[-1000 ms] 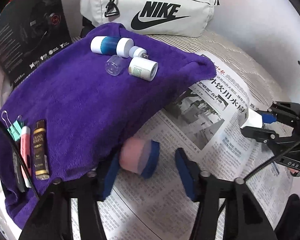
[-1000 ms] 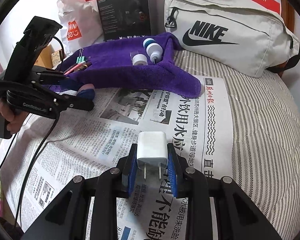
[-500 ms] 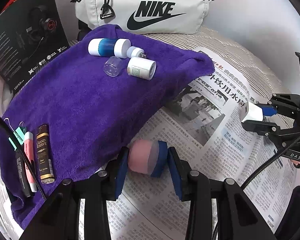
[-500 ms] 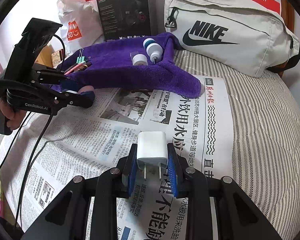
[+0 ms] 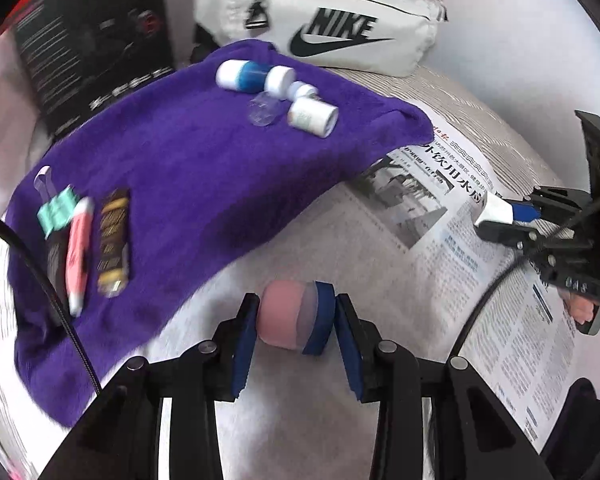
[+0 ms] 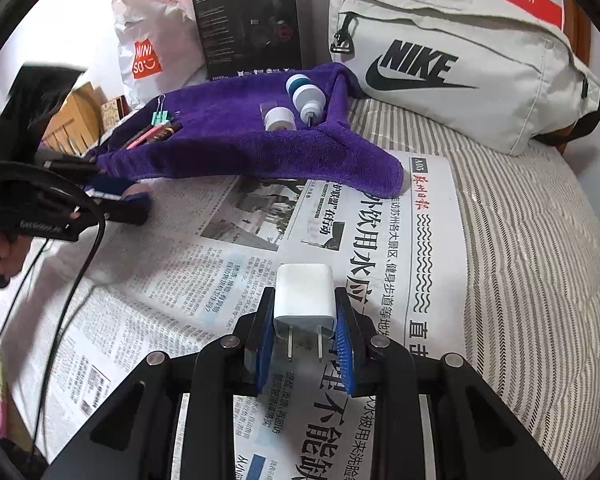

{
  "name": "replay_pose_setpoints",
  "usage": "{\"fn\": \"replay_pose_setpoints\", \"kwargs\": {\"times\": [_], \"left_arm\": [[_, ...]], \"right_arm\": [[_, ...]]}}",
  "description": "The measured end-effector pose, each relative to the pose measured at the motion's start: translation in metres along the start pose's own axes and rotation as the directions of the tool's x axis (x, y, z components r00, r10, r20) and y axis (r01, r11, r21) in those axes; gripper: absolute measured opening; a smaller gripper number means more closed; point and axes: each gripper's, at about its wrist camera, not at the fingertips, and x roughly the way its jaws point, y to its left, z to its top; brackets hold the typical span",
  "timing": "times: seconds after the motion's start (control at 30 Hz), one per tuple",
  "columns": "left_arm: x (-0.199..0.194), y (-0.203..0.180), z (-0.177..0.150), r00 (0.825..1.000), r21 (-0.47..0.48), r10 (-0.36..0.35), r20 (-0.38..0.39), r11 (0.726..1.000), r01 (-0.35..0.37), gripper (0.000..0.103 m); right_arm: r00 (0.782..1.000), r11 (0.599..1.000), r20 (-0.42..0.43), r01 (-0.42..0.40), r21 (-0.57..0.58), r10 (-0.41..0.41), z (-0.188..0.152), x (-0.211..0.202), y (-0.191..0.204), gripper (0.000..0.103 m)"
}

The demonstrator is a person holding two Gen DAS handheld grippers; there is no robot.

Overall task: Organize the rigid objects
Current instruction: 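Carry the sponge over the towel while the right tool carries the plug beside the Vaseline tube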

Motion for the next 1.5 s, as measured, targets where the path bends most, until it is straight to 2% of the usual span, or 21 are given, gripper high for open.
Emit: {"fn": "replay_pose_setpoints", "kwargs": {"times": [0.1,0.3,0.57,0.73,1.1,1.3,1.5], "left_arm": [[-0.006,0.007,-0.012,1.0,-0.035,0.01,0.001,0.999,-0.01,0.036],[-0.02,0.027,-0.035,1.0,-0.113,0.02,0.018,0.993,-0.018,0.036],[-0.03,0.054,-0.051,0.999,-0.202,0.018,0.041,0.979,-0.009,0.036],[-0.042,0.064,-0.052,0.997,-0.229,0.02,0.069,0.973,-0.004,0.036],[-0.058,0.081,-0.05,0.994,-0.258,0.053,0.091,0.966,-0.028,0.036],[-0.066,0.095,-0.043,0.992,-0.267,0.077,0.096,0.963,-0.049,0.036],[-0.072,0.107,-0.029,0.99,-0.261,0.095,0.107,0.963,-0.064,0.036]], "right_arm": [[0.999,0.999,-0.013,-0.03,0.022,0.031,0.006,-0.001,-0.001,0.027],[0.999,0.999,-0.003,-0.042,-0.027,0.042,0.019,-0.002,0.015,0.027],[0.996,0.996,-0.016,-0.084,-0.038,0.083,0.039,0.007,0.033,0.027],[0.991,0.99,-0.002,-0.132,-0.04,0.132,0.054,0.007,0.041,0.027],[0.99,0.987,0.048,-0.128,-0.099,0.133,0.096,0.003,0.054,0.027],[0.988,0.988,0.053,-0.139,-0.068,0.143,0.121,0.022,0.056,0.027],[0.99,0.988,0.004,-0.138,-0.071,0.139,0.142,0.056,0.059,0.027]]}}
